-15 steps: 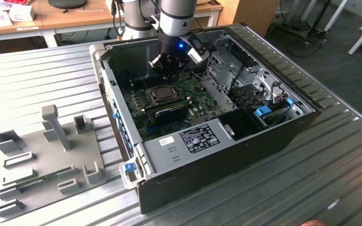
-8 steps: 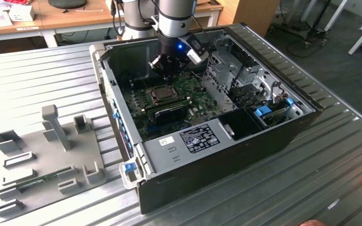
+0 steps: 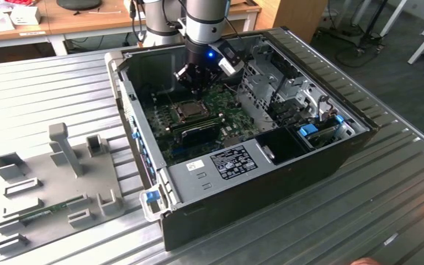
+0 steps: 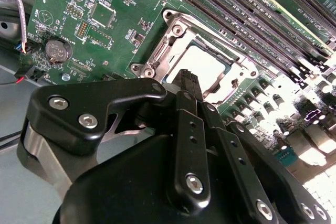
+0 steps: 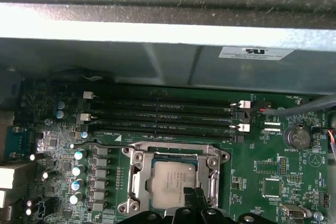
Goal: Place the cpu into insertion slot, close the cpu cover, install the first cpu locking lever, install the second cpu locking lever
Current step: 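Close the cpu cover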
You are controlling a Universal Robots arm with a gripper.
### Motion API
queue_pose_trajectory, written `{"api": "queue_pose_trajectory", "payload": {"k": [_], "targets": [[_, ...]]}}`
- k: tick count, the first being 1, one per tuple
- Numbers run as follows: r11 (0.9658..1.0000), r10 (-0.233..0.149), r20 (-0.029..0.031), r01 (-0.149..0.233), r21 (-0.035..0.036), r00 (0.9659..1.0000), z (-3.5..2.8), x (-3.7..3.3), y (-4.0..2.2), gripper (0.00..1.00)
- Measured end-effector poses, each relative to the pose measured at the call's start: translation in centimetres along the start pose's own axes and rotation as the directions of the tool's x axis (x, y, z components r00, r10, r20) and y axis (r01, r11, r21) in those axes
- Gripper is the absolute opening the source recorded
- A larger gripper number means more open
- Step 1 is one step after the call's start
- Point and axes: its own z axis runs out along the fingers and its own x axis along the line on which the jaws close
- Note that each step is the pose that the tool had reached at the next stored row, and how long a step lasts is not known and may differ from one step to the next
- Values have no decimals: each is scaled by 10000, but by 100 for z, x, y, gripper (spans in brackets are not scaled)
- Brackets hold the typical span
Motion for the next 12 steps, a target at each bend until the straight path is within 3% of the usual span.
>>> {"api": "queue_pose_trajectory", "payload": {"k": [12], "targets": [[10000, 35, 2, -35, 2, 10000, 0, 4, 0, 11]]}}
